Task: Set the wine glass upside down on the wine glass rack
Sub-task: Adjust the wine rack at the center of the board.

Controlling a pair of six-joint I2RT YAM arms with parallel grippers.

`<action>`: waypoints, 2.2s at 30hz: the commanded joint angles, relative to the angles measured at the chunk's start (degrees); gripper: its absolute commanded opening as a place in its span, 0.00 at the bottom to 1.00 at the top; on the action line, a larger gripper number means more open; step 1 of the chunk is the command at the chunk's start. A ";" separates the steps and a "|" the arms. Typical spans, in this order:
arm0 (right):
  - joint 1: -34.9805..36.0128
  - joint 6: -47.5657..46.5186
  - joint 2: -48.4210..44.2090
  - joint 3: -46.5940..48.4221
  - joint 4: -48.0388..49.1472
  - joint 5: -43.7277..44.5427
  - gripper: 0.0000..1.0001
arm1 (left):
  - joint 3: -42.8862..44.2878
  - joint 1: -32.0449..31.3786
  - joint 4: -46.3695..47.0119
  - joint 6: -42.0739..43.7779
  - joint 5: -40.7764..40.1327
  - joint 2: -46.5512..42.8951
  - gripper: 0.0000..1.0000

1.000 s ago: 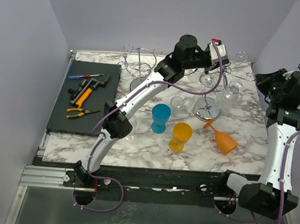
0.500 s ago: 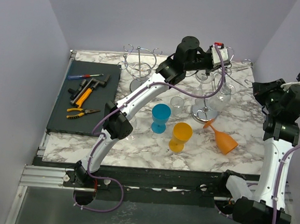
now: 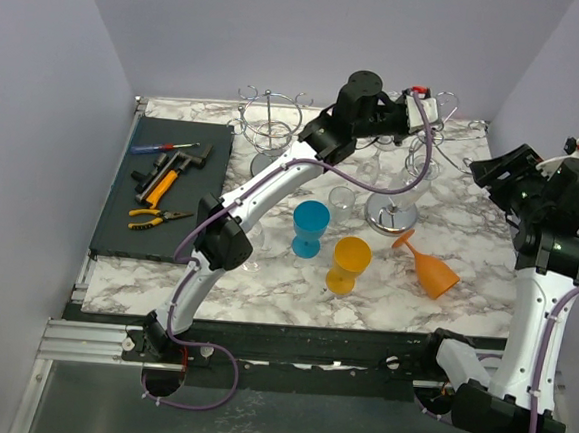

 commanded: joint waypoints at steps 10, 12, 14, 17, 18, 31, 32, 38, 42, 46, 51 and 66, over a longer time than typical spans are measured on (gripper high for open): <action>0.34 -0.03 6.80 6.70 5.71 2.79 0.61 | -5.17 0.39 -7.19 2.23 -0.99 -2.73 0.00; 0.32 0.59 9.29 7.93 8.19 2.51 0.60 | -5.36 0.38 -7.51 2.49 -1.02 -2.91 0.00; 0.33 1.01 11.66 9.08 10.31 2.41 0.60 | -5.40 0.38 -7.78 2.72 -1.08 -3.09 0.00; 0.31 1.74 14.86 10.15 12.82 2.17 0.60 | -5.40 0.38 -7.91 2.85 -1.08 -3.08 0.00; 0.34 1.88 15.68 10.41 13.31 2.09 0.60 | -5.37 0.38 -7.98 2.83 -1.09 -3.09 0.00; 0.33 5.54 19.88 7.88 20.24 -2.01 0.36 | -2.61 0.24 -7.94 2.30 -0.87 -2.02 0.00; 0.31 5.52 19.77 7.62 20.25 -2.06 0.33 | -2.33 0.21 -7.96 2.32 -0.96 -1.93 0.00; 0.34 5.57 18.86 5.73 20.73 -3.02 0.17 | -0.98 -0.16 -7.08 2.15 -1.92 -1.18 0.00; 0.34 6.01 17.76 4.15 21.11 -3.34 0.06 | -0.14 -0.75 -6.40 2.31 -2.74 -0.68 0.00; 0.32 6.20 16.81 2.56 21.06 -3.57 0.00 | 1.28 -1.27 -5.92 3.00 -3.43 0.26 0.00; 0.33 6.69 15.01 -0.07 21.28 -3.62 0.00 | 2.54 -1.86 -4.81 3.79 -5.66 1.45 0.00; 0.40 7.25 10.25 -5.49 21.42 -2.46 0.00 | 2.48 -2.96 1.57 7.05 -19.31 2.66 0.00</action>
